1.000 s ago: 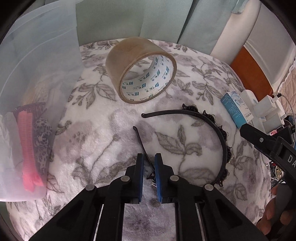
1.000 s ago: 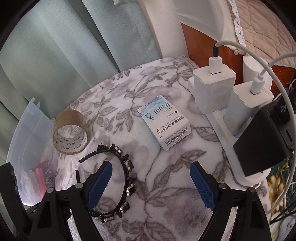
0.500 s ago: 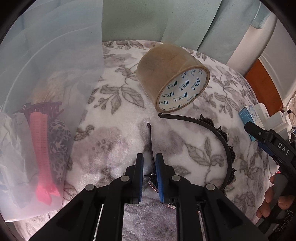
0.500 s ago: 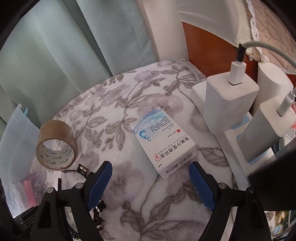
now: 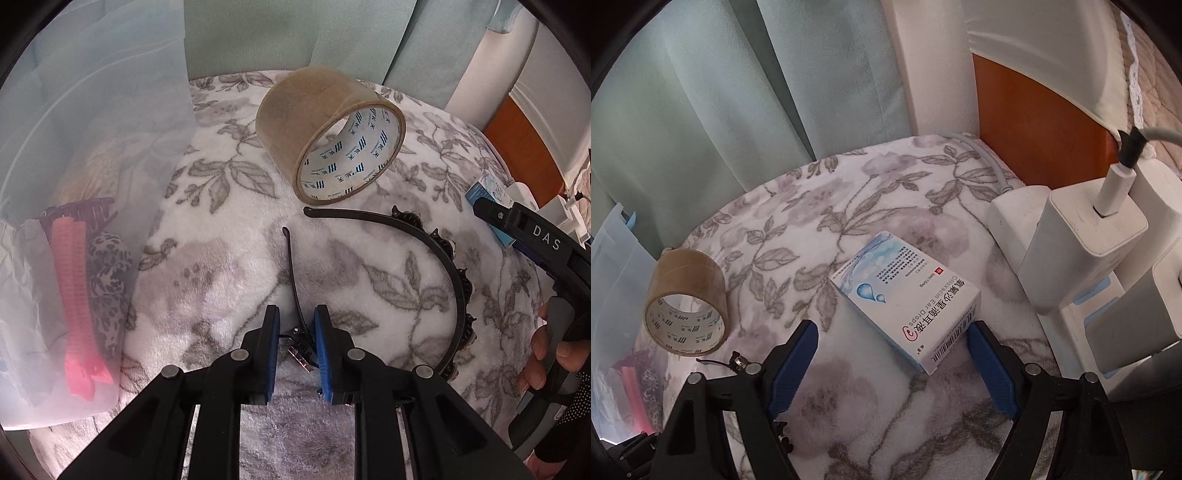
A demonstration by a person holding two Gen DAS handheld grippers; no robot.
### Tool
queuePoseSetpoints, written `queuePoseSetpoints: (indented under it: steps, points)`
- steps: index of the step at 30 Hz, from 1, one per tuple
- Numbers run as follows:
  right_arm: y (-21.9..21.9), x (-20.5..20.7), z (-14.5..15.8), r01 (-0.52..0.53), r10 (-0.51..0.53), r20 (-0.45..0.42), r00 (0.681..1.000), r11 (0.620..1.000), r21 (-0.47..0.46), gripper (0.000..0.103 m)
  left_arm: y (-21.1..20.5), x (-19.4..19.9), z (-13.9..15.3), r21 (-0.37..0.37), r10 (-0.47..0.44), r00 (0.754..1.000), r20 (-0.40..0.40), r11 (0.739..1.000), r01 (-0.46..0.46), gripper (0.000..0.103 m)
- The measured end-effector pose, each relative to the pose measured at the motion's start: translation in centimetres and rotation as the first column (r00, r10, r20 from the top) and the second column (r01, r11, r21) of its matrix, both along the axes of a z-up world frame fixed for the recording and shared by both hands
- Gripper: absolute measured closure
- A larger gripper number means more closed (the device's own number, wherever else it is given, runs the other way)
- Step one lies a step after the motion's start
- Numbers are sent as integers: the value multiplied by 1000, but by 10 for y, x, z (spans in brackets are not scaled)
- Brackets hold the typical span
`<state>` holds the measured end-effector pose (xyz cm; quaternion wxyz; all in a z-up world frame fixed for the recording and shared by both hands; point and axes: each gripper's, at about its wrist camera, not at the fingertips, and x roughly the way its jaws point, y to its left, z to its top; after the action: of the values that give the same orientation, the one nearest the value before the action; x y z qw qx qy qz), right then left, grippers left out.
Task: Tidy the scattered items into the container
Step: 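Lower the left tool onto the black headband and close on it, then grasp the medicine box with the right tool while the left tool holds the headband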
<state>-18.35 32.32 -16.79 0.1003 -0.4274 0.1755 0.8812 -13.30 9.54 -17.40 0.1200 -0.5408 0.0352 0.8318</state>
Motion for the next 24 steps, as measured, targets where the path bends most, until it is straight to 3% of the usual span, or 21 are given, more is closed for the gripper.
queuePoseSetpoints:
  steps: [3,5,10,13,18,22,24]
  points:
    - [2,-3,0,1,-1,0,1000,1000,21,30,2,-1,-1,-5,0,1000,-5,1000,0,84]
    - [4,-2,1,4,-4,2,1000,1000,30,42,0,2,0,-8,-3,1000,-9,1000,3,84]
    - [6,3,5,-14,14,8,1000,1000,1,58,-3,2,0,2,0,1000,-11,1000,0,84]
    - [-1,10,8,-53,53,-5,999,998,-35,58,-4,2,1,1,3,1000,-11,1000,-3,84]
    - [-3,18,5,-38,38,6,999,999,-14,57,-6,1,1,2,4,1000,-7,1000,-4,84]
    - [4,15,5,-26,26,-1,1000,1000,-4,42,-6,1,1,-4,3,1000,-10,1000,-3,84]
    - [5,12,4,-18,18,-5,1000,1000,15,40,-7,0,1,-1,3,1000,-9,1000,-3,84]
